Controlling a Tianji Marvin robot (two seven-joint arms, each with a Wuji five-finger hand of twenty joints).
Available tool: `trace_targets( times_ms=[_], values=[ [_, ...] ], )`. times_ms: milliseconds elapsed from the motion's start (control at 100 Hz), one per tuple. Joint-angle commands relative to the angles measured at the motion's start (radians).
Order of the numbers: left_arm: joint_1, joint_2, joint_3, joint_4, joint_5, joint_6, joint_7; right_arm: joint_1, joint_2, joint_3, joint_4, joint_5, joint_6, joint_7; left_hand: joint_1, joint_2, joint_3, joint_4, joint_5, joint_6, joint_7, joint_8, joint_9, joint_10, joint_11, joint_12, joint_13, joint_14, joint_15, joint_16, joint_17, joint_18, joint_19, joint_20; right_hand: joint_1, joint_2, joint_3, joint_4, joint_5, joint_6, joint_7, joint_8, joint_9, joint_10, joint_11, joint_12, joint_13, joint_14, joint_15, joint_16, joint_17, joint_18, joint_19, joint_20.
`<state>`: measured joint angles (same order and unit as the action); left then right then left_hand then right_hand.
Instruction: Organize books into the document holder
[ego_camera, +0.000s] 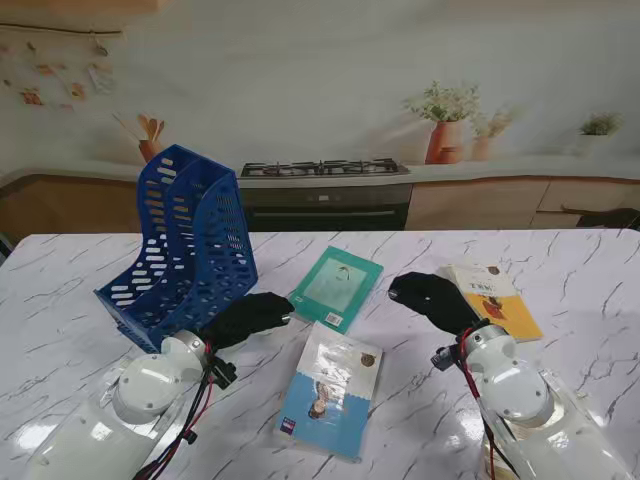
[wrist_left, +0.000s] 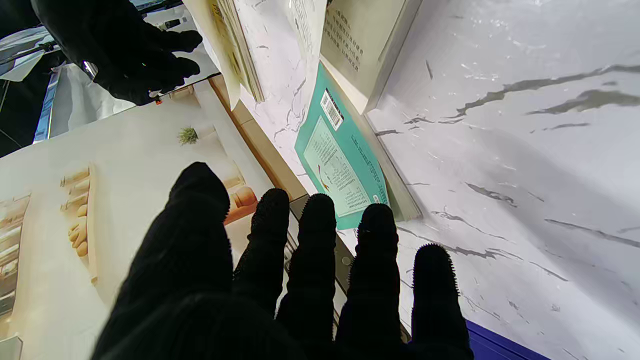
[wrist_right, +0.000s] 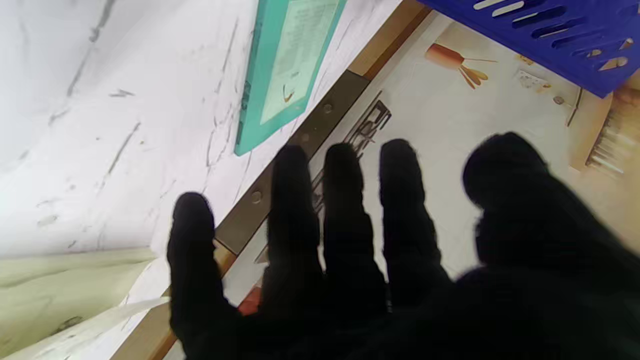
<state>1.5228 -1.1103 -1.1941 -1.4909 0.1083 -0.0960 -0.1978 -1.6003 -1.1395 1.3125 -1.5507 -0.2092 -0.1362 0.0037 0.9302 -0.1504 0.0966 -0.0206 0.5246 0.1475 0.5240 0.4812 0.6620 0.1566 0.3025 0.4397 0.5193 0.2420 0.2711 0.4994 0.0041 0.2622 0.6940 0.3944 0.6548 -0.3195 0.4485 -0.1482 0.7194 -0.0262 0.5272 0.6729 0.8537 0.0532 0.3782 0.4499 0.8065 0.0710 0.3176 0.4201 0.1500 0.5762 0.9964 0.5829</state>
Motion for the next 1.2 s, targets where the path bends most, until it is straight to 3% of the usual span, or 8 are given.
trace_targets(
  times_ms=[0, 370, 530, 760, 940, 1190],
  values=[
    [0.003, -0.003, 0.001, 0.001, -0.004, -0.028, -0.006, -0.014, -0.004, -0.003, -0.01, -0.003, -0.002, -0.004, -0.015, 0.046, -0.024, 0.018, -0.002, -0.036, -0.004, -0.007, -0.003, -0.018, 0.006, 0.0, -0.003, -0.009, -0.007, 0.002, -0.003, 0.006, -0.023, 0.012, 0.004, 0.014, -0.024, 0.019, -0.019, -0.025, 0.007, -0.003, -0.02, -0.022, 0.008, 0.001, -0.003, -0.013, 0.002, 0.003, -0.01, -0.155, 0.007, -0.002],
    [0.006, 0.0, 0.0, -0.002, 0.009, -0.026, -0.009, -0.029, 0.0, 0.009, -0.014, -0.005, -0.008, 0.007, -0.015, 0.046, -0.024, 0.018, -0.003, -0.037, -0.005, -0.008, -0.004, -0.02, 0.005, 0.0, -0.002, -0.01, -0.006, 0.002, -0.004, 0.008, -0.023, 0.013, -0.003, 0.004, -0.017, 0.02, -0.004, -0.029, 0.007, -0.003, 0.003, -0.017, -0.005, -0.003, 0.013, -0.003, 0.002, 0.006, -0.005, -0.139, 0.013, 0.004],
    [0.02, 0.004, -0.016, -0.016, 0.022, -0.01, -0.016, -0.02, -0.001, 0.0, -0.006, -0.001, -0.017, 0.009, -0.017, 0.045, -0.025, 0.019, 0.0, -0.032, -0.007, -0.01, 0.0, -0.018, 0.005, 0.0, 0.005, 0.032, -0.006, -0.001, 0.018, 0.043, -0.009, 0.016, -0.007, 0.002, -0.009, 0.018, -0.004, -0.031, 0.007, -0.004, 0.007, -0.02, -0.006, -0.002, 0.017, -0.007, 0.002, 0.006, -0.002, -0.141, 0.018, 0.006],
    [0.061, 0.018, -0.056, -0.064, 0.087, 0.002, -0.039, -0.021, 0.004, -0.002, -0.005, 0.002, -0.032, 0.026, -0.021, 0.044, -0.028, 0.018, -0.001, -0.023, -0.012, -0.018, -0.001, -0.007, 0.008, 0.0, 0.012, 0.039, 0.004, -0.005, 0.052, 0.044, 0.03, 0.017, -0.007, 0.003, -0.005, 0.013, -0.005, -0.032, 0.012, -0.003, 0.006, -0.025, 0.001, 0.002, 0.021, -0.014, 0.006, 0.008, 0.012, -0.152, 0.028, 0.008],
    [0.103, 0.025, -0.096, -0.103, 0.123, 0.028, -0.047, -0.028, 0.009, 0.001, -0.01, 0.0, -0.038, 0.044, -0.025, 0.03, -0.025, 0.015, 0.012, -0.004, 0.002, -0.024, 0.027, 0.02, 0.039, 0.01, 0.082, 0.048, 0.085, 0.022, 0.155, 0.003, 0.158, 0.052, -0.002, 0.006, -0.009, 0.011, -0.002, -0.026, 0.018, -0.004, 0.012, -0.025, 0.012, 0.003, 0.03, -0.016, 0.015, 0.008, 0.032, -0.151, 0.044, 0.011],
    [0.127, 0.029, -0.112, -0.109, 0.133, 0.033, -0.061, -0.05, 0.021, 0.017, -0.025, 0.007, -0.039, 0.095, -0.031, 0.006, -0.006, 0.014, 0.054, 0.026, 0.035, -0.026, 0.109, 0.058, 0.081, 0.009, 0.214, 0.075, 0.194, 0.038, 0.33, 0.027, 0.317, 0.107, 0.003, 0.005, -0.017, 0.009, 0.014, -0.023, 0.029, -0.008, 0.037, -0.024, 0.009, -0.009, 0.054, -0.018, 0.014, -0.001, 0.055, -0.147, 0.055, 0.005]
  ],
)
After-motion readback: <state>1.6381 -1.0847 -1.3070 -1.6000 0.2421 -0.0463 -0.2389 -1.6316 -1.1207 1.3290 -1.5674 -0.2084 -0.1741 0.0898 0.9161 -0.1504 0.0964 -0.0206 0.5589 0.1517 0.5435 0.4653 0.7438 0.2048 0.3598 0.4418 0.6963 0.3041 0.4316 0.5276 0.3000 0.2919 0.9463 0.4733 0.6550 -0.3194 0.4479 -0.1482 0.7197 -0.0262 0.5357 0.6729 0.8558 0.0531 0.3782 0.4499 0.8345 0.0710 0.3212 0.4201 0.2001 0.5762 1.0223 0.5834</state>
